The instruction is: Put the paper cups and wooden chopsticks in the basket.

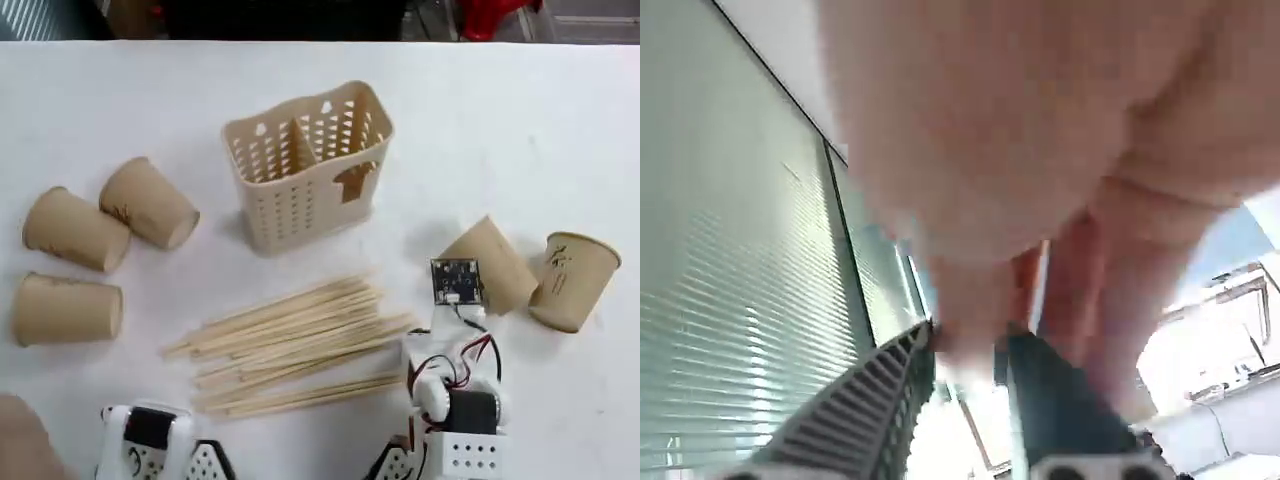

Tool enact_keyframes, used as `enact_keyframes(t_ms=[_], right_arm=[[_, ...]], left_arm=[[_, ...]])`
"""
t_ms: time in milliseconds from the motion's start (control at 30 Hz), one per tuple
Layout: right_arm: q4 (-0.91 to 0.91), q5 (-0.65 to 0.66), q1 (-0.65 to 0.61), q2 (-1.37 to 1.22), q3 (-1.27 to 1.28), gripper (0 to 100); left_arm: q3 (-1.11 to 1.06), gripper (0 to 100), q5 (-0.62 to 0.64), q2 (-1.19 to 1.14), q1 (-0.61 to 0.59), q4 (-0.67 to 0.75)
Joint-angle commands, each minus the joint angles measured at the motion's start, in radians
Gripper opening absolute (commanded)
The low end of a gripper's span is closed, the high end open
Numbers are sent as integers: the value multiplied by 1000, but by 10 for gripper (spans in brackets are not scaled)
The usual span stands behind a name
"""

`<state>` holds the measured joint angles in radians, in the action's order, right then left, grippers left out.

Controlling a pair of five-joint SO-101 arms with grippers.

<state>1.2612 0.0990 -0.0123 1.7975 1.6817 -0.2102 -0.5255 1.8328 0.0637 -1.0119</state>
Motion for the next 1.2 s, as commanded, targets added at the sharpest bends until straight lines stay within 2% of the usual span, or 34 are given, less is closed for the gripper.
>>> enact_keyframes(t_ms=[0,433,700,967,1167], right_arm=[[8,6,8,5,8,18],[8,6,8,5,8,18],[8,6,8,5,8,18],[8,6,8,5,8,18],[8,6,8,5,8,18]], left_arm=[[11,110,-5,-4,7,-3],[11,110,-9,-4,4,-34],[-3,110,-8,-5,4,-203],[-161,109,-5,-5,4,-166],[-123,109,-8,-5,2,-133]])
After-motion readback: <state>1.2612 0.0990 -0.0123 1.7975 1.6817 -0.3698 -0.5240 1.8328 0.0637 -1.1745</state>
